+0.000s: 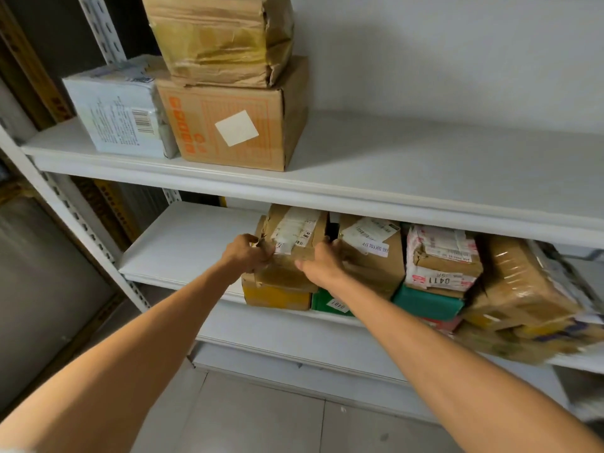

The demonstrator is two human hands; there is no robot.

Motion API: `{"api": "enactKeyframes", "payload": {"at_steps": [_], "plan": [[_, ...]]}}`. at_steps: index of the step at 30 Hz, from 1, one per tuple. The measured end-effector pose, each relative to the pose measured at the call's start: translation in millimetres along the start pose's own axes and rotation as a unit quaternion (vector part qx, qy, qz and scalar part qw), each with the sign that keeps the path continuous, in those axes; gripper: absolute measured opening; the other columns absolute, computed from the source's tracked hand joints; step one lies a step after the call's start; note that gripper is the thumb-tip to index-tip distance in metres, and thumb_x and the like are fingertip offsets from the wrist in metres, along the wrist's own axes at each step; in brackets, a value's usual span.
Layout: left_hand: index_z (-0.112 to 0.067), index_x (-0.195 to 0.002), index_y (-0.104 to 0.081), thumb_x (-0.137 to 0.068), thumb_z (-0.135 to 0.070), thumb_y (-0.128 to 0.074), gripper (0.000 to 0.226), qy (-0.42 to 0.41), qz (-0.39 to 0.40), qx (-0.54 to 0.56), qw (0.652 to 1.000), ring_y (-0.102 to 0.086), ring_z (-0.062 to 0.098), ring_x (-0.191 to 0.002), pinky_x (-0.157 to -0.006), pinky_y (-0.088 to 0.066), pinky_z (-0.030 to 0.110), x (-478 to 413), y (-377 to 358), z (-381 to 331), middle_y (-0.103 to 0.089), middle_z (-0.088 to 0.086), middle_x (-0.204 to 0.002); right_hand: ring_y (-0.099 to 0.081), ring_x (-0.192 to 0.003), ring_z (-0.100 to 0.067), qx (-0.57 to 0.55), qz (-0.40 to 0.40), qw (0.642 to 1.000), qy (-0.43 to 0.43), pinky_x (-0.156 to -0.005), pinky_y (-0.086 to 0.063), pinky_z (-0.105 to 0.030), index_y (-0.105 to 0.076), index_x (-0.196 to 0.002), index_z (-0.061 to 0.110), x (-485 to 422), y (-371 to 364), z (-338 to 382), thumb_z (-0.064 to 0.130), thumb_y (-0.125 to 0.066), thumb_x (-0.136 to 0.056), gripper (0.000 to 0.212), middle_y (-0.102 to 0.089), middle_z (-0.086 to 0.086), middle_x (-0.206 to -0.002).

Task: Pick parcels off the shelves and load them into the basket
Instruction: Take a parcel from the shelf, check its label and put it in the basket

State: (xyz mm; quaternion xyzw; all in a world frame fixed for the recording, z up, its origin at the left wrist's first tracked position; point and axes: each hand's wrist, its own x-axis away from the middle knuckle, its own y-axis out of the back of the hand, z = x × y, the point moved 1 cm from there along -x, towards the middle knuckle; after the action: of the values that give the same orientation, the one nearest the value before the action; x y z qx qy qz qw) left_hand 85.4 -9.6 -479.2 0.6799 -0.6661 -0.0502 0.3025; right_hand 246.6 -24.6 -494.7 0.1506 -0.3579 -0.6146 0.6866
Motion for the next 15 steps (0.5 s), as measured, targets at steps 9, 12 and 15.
{"api": "enactKeyframes", "payload": {"at_steps": [9, 12, 15], "plan": [[-0.01, -0.098, -0.055, -0.087, -0.028, -0.068, 0.025, -0.001, 0.024, 0.039, 0.999, -0.066, 0.03, -0.088, -0.077, -0.058, 0.044, 11.4, 29.3, 10.9, -0.066, 0.013, -0.097, -0.012, -0.148, -0.03, -0.106, 0.049, 0.993, 0.015, -0.118, -0.017, -0.056, -0.021, -0.151, 0.016, 3.7, -7.8, 7.1, 0.018, -0.069, -0.082, 0.084, -0.012, -0.009, -0.16], [-0.012, -0.087, -0.053, -0.088, -0.031, -0.066, 0.023, 0.007, 0.028, 0.033, 0.999, -0.066, 0.028, -0.083, -0.072, -0.058, 0.041, 11.6, 33.7, 19.7, -0.065, 0.01, -0.09, -0.007, -0.148, -0.03, -0.083, 0.049, 0.995, 0.015, -0.119, -0.013, -0.054, -0.021, -0.151, 0.013, 4.0, -9.8, 11.9, 0.026, -0.063, -0.089, 0.076, -0.003, -0.011, -0.161], [-0.006, -0.094, -0.057, -0.087, -0.034, -0.068, 0.031, 0.031, 0.059, 0.019, 0.998, -0.064, 0.03, -0.09, -0.08, -0.057, 0.047, 5.0, 33.3, 20.5, -0.065, 0.014, -0.102, -0.001, -0.148, -0.032, 0.016, 0.061, 0.998, 0.012, -0.12, -0.011, -0.048, -0.02, -0.152, 0.012, 4.8, -3.6, 17.7, 0.034, -0.048, -0.1, 0.063, 0.007, -0.014, -0.161]]}}
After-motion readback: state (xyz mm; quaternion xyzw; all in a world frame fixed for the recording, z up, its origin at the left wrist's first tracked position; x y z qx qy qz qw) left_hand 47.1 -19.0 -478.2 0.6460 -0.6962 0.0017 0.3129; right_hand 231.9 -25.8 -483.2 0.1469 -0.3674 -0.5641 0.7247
